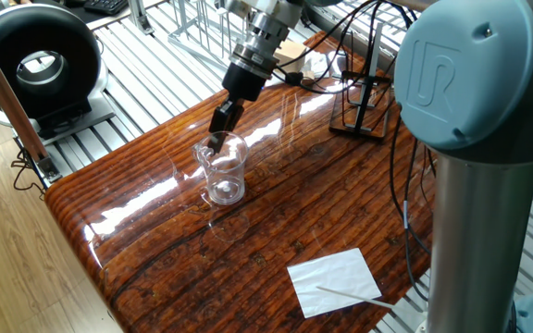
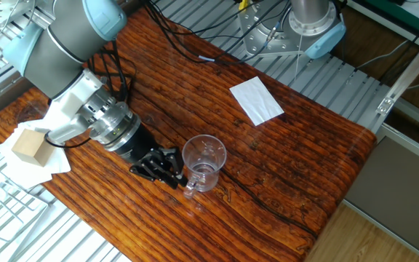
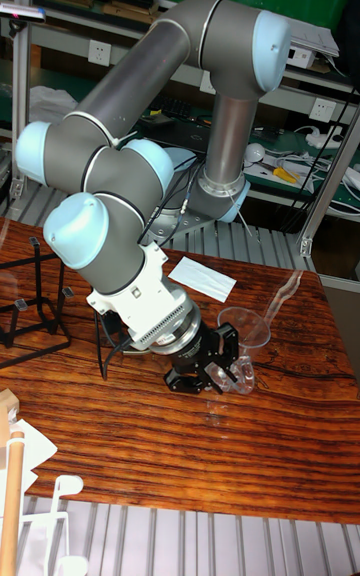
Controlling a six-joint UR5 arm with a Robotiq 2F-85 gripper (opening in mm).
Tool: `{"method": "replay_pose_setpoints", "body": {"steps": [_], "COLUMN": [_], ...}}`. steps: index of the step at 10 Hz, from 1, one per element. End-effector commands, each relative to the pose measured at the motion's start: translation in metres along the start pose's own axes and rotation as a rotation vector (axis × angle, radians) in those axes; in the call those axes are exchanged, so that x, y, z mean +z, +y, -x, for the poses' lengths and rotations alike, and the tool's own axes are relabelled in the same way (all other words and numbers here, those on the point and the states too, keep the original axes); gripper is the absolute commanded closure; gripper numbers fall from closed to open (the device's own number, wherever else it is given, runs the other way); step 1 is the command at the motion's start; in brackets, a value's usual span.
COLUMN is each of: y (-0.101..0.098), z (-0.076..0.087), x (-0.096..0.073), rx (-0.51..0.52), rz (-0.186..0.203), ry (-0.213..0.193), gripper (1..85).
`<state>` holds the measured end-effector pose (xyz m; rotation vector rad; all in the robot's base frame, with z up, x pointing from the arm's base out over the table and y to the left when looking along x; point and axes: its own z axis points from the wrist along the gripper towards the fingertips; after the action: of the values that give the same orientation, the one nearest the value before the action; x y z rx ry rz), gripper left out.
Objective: Put the cup on the cup rack
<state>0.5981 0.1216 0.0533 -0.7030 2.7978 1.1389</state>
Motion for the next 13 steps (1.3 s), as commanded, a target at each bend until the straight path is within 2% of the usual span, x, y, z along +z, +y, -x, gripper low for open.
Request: {"method": "replay_pose_setpoints", "body": {"steps": [1, 13], "y": [0.0018, 0.0046], "z": [0.0016, 0.0087], "x": [-0.0013, -0.0038], "rx": [-0.002, -0.004], "rz": [0.008, 0.014], "ry": [-0.008, -0.011], "gripper": [54.7, 53.7]}}
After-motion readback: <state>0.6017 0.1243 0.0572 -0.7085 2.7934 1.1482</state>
